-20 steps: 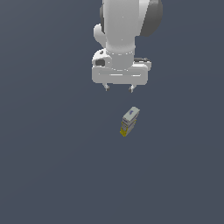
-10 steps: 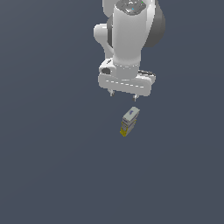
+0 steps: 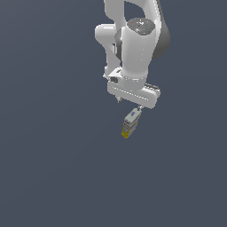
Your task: Pick up the object and move it to a goal position.
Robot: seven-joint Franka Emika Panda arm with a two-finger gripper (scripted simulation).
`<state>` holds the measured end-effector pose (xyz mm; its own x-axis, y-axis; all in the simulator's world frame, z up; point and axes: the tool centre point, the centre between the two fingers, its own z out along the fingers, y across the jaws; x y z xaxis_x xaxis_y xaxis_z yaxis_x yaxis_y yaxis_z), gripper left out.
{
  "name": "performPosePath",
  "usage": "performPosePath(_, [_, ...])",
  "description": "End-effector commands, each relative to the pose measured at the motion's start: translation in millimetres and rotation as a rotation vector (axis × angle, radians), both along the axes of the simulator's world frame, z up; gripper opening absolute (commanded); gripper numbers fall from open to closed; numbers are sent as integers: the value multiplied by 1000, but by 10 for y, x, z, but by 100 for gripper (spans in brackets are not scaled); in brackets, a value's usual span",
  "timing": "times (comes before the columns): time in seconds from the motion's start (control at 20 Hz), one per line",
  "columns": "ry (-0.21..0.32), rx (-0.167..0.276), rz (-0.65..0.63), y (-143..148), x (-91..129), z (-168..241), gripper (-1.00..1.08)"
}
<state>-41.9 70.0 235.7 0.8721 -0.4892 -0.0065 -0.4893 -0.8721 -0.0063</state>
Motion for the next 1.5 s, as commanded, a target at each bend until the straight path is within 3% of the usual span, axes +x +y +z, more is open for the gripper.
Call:
performPosePath(0.0, [0, -2, -50, 53, 16, -81, 100])
performPosePath(0.6, [-2, -8, -189, 206, 49, -315, 100])
performPosePath(1.05, [-1, -9, -199, 220, 49, -363, 100])
performPosePath(1.45, [-1, -9, -201, 219, 38, -694, 100])
